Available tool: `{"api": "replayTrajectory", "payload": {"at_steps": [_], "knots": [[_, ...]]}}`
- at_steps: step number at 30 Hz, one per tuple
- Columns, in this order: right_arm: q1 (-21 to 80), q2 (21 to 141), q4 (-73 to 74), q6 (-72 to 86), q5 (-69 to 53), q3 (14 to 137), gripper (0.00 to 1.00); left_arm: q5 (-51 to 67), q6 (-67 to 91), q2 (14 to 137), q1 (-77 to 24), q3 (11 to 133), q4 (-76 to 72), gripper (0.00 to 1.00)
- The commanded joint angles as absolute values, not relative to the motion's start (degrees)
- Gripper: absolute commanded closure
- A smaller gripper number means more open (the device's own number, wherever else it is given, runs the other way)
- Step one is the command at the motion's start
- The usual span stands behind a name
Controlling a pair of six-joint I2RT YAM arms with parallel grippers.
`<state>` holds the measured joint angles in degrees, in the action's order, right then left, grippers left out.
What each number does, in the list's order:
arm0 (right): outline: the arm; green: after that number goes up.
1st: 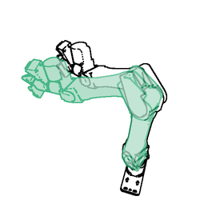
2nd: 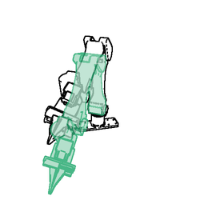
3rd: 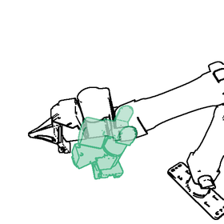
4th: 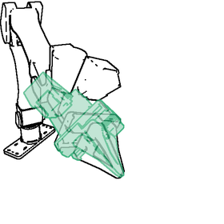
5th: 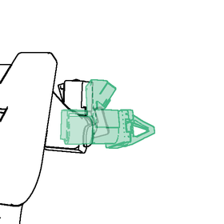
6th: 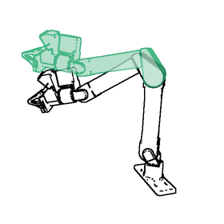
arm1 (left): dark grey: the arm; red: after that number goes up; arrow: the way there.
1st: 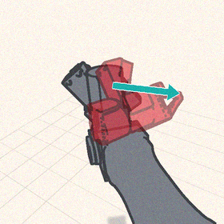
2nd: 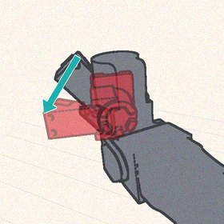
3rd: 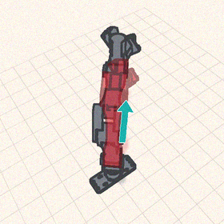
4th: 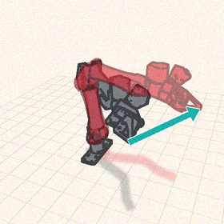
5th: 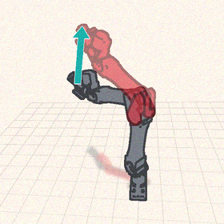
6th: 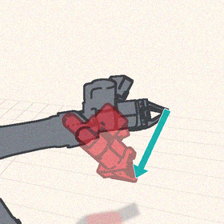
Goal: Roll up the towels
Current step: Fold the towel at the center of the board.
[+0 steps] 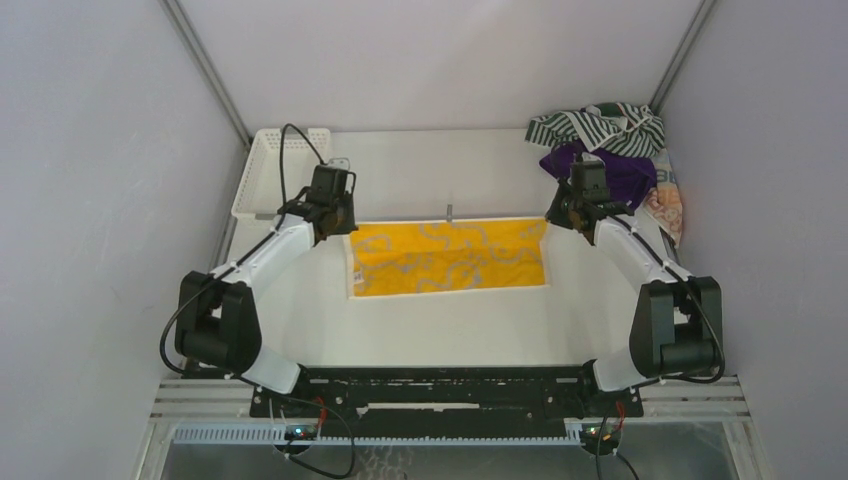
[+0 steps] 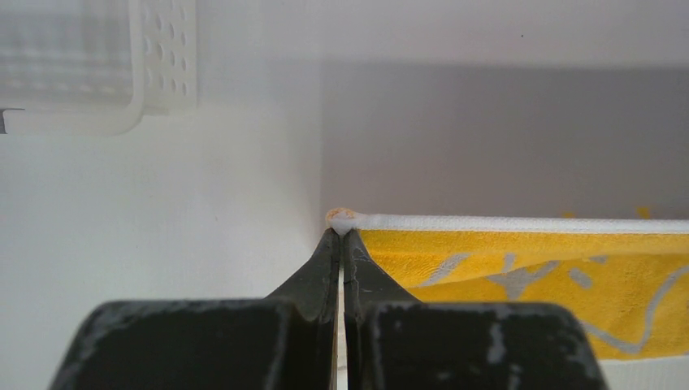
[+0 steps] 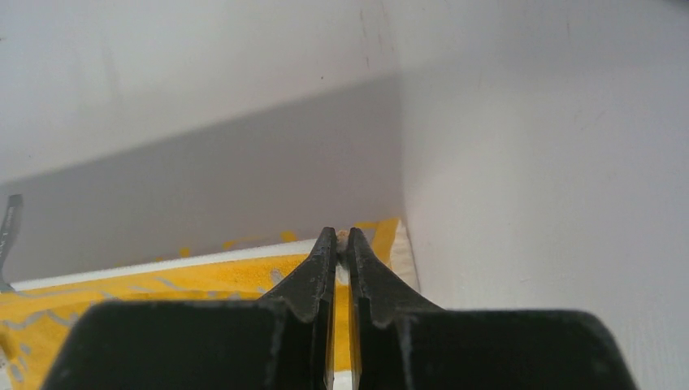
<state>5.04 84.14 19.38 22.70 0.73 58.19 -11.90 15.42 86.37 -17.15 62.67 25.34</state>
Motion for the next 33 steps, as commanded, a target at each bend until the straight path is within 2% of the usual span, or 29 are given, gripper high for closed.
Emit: {"api": "replayTrajectory", "payload": {"at_steps": [1,14,33], "knots": [[4.6,83.3,17.8,21.2,1.1,57.0,1.0,-14.1,14.3,84.4,-16.9,60.6,24.7,1.0],[4.9,80.5,17.4,22.8,1.9,49.6,1.0,-12.4,21.1,80.6,-17.4,52.3,25.2,1.0],[6.1,79.6,16.6,25.1,4.6,44.0,1.0,-14.5,25.0,81.3,-19.8,47.8,25.0,1.0]]}}
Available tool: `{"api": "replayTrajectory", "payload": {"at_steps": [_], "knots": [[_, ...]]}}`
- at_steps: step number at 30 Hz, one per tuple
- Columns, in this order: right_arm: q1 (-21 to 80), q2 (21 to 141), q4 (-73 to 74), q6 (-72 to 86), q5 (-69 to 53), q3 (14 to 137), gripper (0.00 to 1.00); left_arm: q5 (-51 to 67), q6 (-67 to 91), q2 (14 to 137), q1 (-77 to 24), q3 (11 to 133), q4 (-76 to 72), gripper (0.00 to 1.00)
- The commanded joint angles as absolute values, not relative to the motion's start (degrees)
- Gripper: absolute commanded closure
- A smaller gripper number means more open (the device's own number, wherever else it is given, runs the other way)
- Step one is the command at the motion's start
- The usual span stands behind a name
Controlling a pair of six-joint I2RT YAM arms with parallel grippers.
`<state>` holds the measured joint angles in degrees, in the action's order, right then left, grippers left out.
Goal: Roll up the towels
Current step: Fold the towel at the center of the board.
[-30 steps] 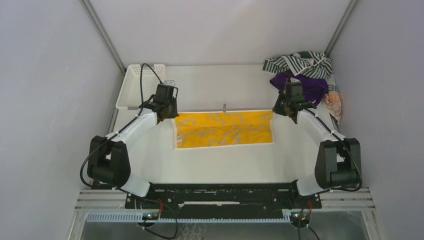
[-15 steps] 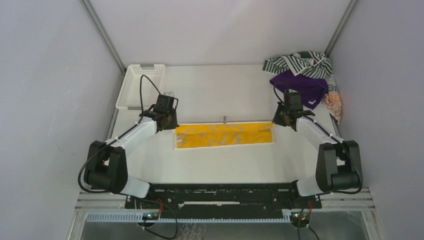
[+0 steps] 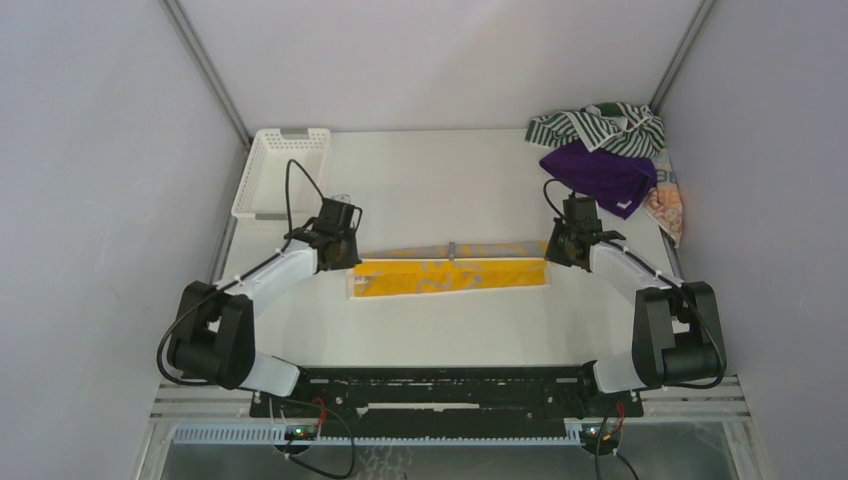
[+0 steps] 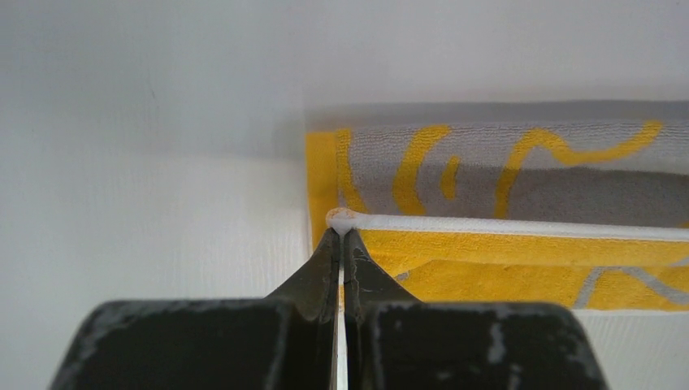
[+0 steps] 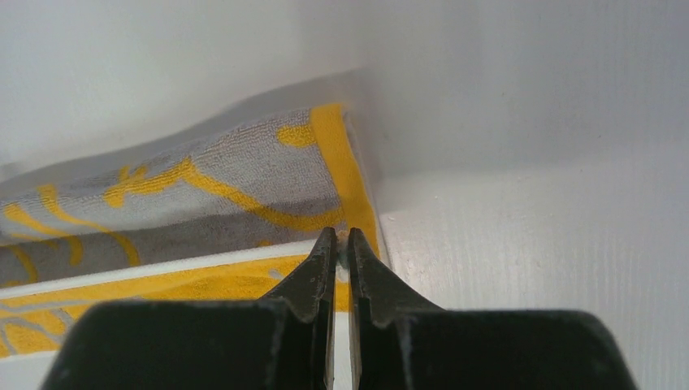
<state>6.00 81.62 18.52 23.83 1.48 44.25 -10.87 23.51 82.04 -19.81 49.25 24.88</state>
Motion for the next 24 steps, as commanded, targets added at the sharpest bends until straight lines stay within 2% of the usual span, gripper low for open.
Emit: {"api": "replayTrajectory", "payload": {"at_steps": [1,18,24], "knots": [[6.1,79.6,16.5,25.2,4.8,43.9,1.0,-14.5,25.1,81.9,-19.9,48.0,25.2,1.0],[6.2,75.3,17.5,26.2,5.0,44.3,1.0,-15.1,26.7,80.1,-19.8,47.0,26.2,1.0],[6.9,77.1,18.0,26.5,4.7,43.6,1.0,-15.2,27.8,80.7,-19.9,45.6,25.5,1.0]]}}
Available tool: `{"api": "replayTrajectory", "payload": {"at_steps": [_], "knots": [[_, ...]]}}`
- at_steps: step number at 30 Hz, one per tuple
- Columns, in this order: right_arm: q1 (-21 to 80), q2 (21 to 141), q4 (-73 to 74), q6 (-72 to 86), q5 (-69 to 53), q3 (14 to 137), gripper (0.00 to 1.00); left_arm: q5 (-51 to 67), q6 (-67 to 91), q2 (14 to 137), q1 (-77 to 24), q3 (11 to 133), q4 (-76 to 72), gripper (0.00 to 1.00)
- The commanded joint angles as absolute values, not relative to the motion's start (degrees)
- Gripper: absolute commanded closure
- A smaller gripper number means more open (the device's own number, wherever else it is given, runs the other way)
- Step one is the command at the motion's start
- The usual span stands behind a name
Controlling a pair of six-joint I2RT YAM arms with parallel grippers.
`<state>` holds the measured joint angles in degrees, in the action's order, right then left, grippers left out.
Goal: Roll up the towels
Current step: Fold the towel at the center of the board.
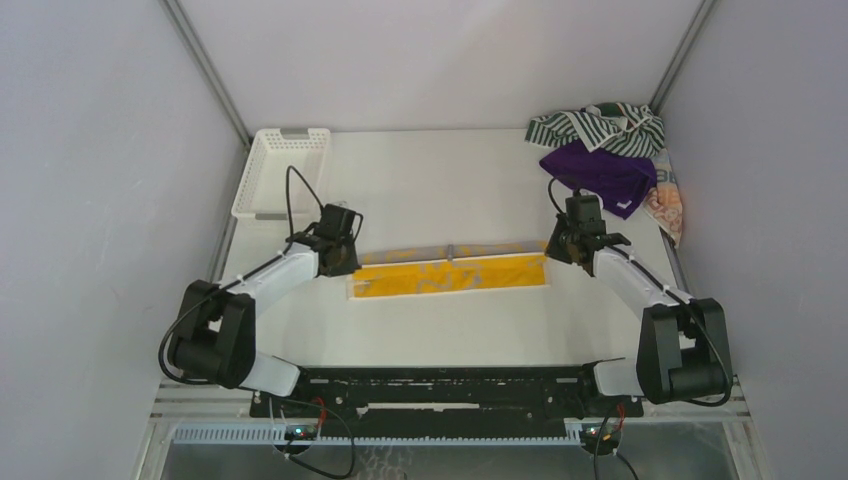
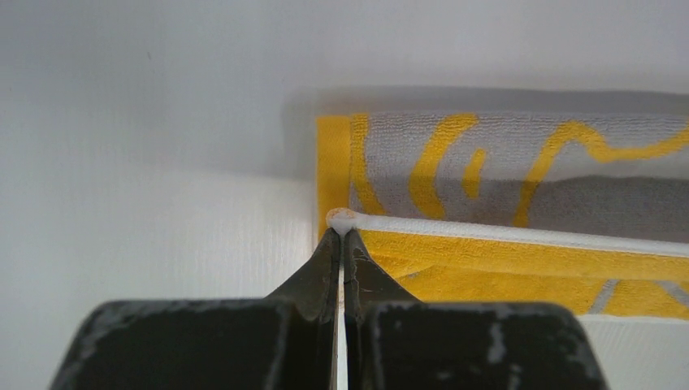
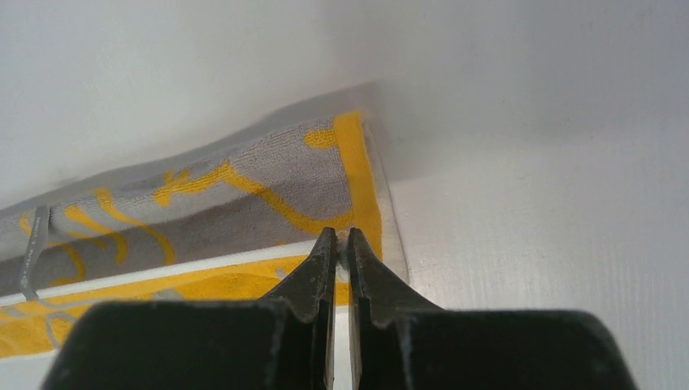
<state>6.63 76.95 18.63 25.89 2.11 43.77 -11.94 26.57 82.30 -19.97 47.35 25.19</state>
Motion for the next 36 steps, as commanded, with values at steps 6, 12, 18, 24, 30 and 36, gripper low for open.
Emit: {"api": "replayTrajectory", "payload": {"at_steps": [6,12,18,24,30,36], "knots": [[7.4,78.8,17.6,27.2,4.6,42.6,1.0,-14.7,28.9,81.8,-20.3,44.1,24.2,1.0],[7.4,79.6,17.9,27.3,5.2,41.9,0.99,-14.6,29.8,80.1,-21.0,42.2,23.3,1.0],[7.5,78.7,17.8,27.6,5.2,41.6,0.98,-14.6,30.0,77.7,-21.8,41.3,22.9,1.0],[7.5,77.0,17.9,27.7,5.1,41.8,0.98,-16.0,29.8,76.1,-22.0,42.1,24.2,1.0],[7.5,74.0,19.1,27.7,5.9,42.2,0.98,-15.9,29.5,73.5,-22.0,43.0,25.4,1.0],[7.5,74.6,19.6,27.6,6.5,41.4,0.98,-14.9,29.9,75.3,-22.2,41.9,24.9,1.0]]}}
